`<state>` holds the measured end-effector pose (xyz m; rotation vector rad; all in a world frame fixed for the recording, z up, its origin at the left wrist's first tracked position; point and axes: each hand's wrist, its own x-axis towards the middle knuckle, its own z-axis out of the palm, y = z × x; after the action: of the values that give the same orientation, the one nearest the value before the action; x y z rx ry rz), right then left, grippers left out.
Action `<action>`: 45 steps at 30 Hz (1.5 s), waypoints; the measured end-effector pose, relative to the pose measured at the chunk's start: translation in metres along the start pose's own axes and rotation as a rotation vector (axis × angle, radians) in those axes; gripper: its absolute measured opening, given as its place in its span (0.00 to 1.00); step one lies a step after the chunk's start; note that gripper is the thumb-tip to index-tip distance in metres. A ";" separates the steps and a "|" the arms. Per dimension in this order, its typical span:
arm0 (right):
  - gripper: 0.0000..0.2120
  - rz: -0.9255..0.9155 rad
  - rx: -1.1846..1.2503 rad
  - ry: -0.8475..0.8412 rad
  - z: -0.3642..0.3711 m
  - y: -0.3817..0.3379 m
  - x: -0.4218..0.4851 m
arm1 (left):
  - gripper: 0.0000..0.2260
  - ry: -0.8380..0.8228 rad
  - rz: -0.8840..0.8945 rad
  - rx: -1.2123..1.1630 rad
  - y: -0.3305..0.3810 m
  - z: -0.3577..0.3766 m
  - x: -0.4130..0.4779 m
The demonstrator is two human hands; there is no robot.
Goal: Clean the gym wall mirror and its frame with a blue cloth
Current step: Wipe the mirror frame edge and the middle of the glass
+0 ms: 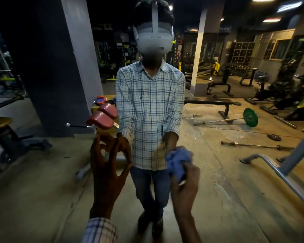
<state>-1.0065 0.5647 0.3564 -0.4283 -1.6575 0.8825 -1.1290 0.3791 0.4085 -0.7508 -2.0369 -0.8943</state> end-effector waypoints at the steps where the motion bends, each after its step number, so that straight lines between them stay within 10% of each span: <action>1: 0.14 0.124 0.040 0.140 -0.006 0.006 0.011 | 0.44 -0.012 -0.008 0.018 -0.003 0.000 0.000; 4: 0.16 0.246 0.092 0.259 -0.005 -0.013 0.030 | 0.43 -0.011 -0.031 0.042 -0.003 0.000 -0.002; 8: 0.16 0.002 0.056 -0.275 0.014 -0.052 0.034 | 0.42 0.009 -0.044 0.014 0.005 -0.002 -0.001; 15: 0.12 -0.008 0.239 0.434 -0.011 -0.073 0.117 | 0.43 0.018 -0.080 -0.019 0.002 -0.011 0.005; 21: 0.09 -0.359 0.076 0.018 0.024 -0.105 0.106 | 0.45 0.023 -0.240 -0.008 -0.020 -0.018 0.004; 26: 0.16 -0.016 0.268 0.545 0.014 -0.110 0.137 | 0.45 0.028 -0.133 0.061 -0.045 -0.040 0.014; 32: 0.12 -0.371 0.075 0.005 0.053 -0.145 0.098 | 0.49 -0.011 -0.097 0.036 -0.069 -0.045 0.015; 37: 0.15 -0.045 0.275 0.487 0.051 -0.147 0.119 | 0.47 -0.037 -0.083 0.033 -0.081 -0.046 0.014; 42: 0.10 -0.444 0.018 -0.267 0.088 -0.153 0.065 | 0.45 -0.006 -0.048 0.067 -0.092 -0.048 0.015; 45: 0.14 -0.242 0.121 0.082 0.077 -0.138 0.065 | 0.43 0.059 -0.020 0.078 -0.101 -0.059 0.016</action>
<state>-1.0734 0.4949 0.4970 -0.1733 -1.5338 0.7691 -1.1882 0.2771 0.4151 -0.6551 -2.0183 -0.8339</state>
